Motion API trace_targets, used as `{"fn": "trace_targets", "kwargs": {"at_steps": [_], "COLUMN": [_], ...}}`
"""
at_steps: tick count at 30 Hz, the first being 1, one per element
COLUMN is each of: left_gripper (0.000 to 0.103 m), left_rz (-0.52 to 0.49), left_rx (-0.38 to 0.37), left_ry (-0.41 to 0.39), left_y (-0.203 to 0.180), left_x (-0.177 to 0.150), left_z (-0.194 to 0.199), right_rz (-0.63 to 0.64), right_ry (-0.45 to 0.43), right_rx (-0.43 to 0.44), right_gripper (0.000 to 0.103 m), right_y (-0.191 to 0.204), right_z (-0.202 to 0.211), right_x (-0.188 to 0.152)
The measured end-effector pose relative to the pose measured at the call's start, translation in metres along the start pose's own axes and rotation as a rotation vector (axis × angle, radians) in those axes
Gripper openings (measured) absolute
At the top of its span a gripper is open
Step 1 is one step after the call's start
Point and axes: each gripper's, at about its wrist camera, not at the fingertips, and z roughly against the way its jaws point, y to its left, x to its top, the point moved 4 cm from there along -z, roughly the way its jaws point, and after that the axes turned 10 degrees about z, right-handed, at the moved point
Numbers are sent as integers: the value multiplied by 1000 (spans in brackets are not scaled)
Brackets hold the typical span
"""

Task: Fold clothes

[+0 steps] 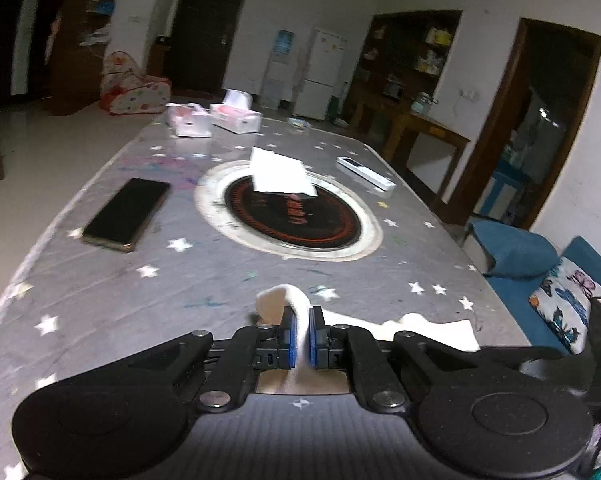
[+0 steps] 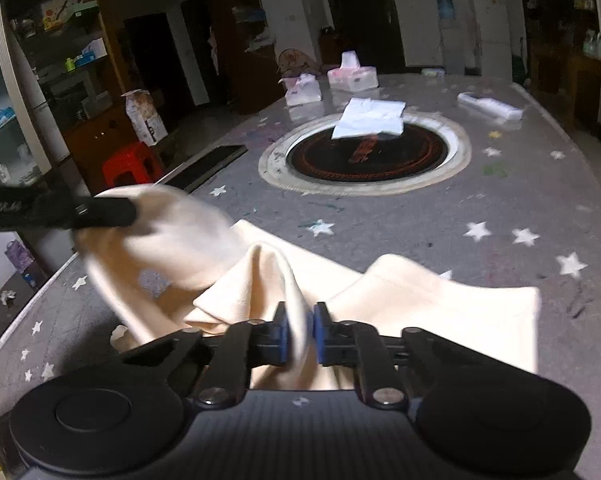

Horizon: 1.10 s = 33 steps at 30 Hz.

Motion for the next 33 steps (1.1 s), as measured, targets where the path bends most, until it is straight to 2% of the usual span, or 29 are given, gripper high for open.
{"fn": "trace_targets", "kwargs": {"at_steps": [5, 12, 15, 17, 22, 25, 29, 33], "left_gripper": [7, 7, 7, 7, 7, 7, 7, 6], "left_rz": [41, 70, 71, 76, 120, 149, 161, 161], "left_rx": [47, 121, 156, 180, 231, 258, 288, 316], "left_ry": [-41, -73, -72, -67, -49, -42, -40, -40], "left_y": [28, 64, 76, 84, 102, 113, 121, 127], "left_x": [-8, -22, -32, -39, -62, -72, -79, -82], "left_z": [33, 74, 86, 91, 103, 111, 117, 122], "right_rz": [5, -4, -14, -3, -6, -1, 3, 8], "right_ry": [-62, -155, -156, -146, -105, -72, -35, 1], "right_rx": [-69, -233, -269, -260, -180, -114, -84, -59], "right_gripper": [4, 3, 3, 7, 14, 23, 34, 36], "right_y": [-9, -35, -43, -40, -25, -12, -3, 6], "right_z": [37, 106, 128, 133, 111, 83, 47, 10], "right_x": [1, -2, -5, -8, -9, -7, -1, 6]}}
